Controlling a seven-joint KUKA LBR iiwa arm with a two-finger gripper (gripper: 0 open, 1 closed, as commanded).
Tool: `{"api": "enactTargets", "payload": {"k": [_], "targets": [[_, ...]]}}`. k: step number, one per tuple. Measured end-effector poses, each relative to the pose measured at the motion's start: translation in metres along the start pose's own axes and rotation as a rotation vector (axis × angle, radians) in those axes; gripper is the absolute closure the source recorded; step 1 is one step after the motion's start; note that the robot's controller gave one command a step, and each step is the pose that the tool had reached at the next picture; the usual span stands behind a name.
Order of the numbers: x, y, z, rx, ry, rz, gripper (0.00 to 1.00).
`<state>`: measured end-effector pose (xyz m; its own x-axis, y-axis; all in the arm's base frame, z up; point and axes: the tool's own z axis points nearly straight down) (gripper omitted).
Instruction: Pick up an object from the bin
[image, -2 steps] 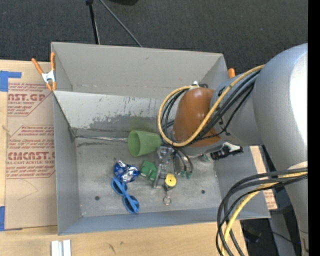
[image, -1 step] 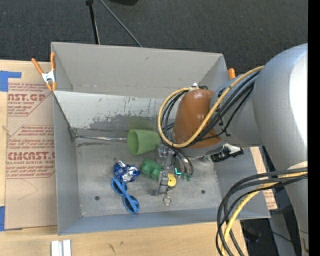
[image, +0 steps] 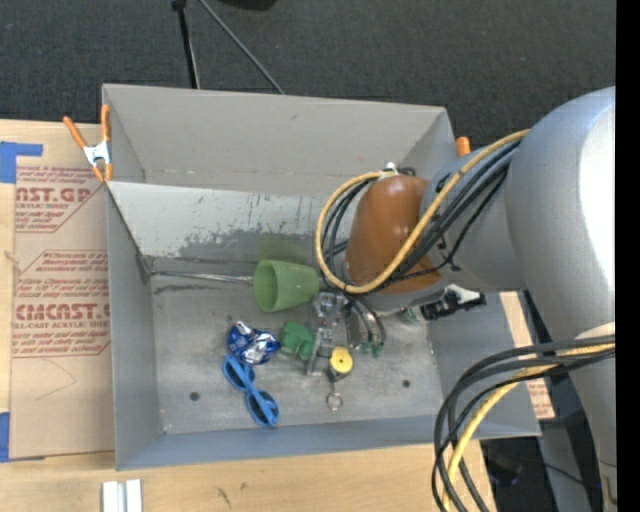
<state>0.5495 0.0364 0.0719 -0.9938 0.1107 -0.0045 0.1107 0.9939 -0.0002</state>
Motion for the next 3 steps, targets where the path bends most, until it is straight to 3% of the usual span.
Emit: {"api": "enactTargets", "payload": {"k": [1,2,3], "targets": [[0.001,0.006,-0.201,-0.003,-0.007,0.038,1.00],[0.019,-0.038,-0.076,0.003,0.012,0.089,1.00],[0.017,-0.037,-0.081,0.001,0.004,0.087,0.00]]}}
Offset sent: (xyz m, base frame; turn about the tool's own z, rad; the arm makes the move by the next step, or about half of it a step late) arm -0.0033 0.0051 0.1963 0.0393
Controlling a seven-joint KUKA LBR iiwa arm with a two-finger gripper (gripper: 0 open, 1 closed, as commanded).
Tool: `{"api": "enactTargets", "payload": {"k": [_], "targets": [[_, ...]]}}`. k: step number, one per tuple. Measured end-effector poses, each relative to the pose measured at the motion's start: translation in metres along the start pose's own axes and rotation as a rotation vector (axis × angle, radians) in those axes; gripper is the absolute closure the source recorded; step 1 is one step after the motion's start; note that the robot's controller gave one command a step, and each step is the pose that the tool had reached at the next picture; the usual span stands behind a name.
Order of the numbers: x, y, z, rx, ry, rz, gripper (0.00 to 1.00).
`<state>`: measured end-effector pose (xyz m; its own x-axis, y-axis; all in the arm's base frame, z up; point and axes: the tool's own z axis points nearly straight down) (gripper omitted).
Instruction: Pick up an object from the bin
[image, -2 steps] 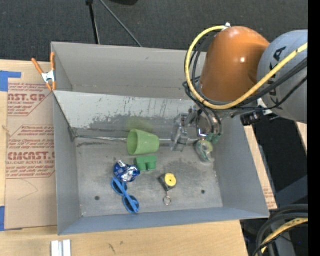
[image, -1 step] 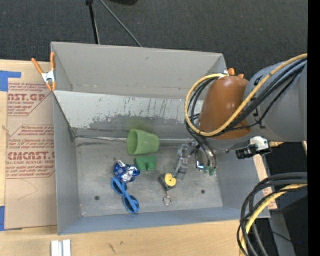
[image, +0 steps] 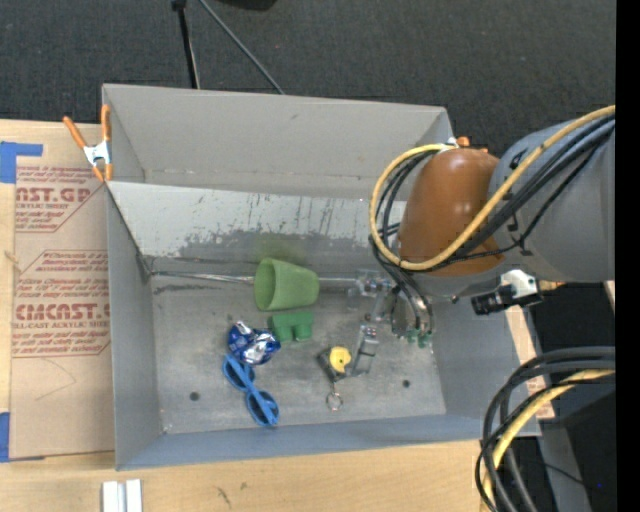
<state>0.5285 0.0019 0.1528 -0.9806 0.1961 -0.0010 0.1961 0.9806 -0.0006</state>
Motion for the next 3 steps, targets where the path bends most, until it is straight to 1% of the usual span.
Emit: {"api": "enactTargets", "payload": {"k": [1,2,3], "targets": [[0.017,-0.003,0.085,0.000,0.007,0.250,0.00],[0.015,-0.003,0.083,-0.001,0.002,0.249,1.00],[0.031,-0.034,-0.111,-0.003,-0.007,0.227,1.00]]}}
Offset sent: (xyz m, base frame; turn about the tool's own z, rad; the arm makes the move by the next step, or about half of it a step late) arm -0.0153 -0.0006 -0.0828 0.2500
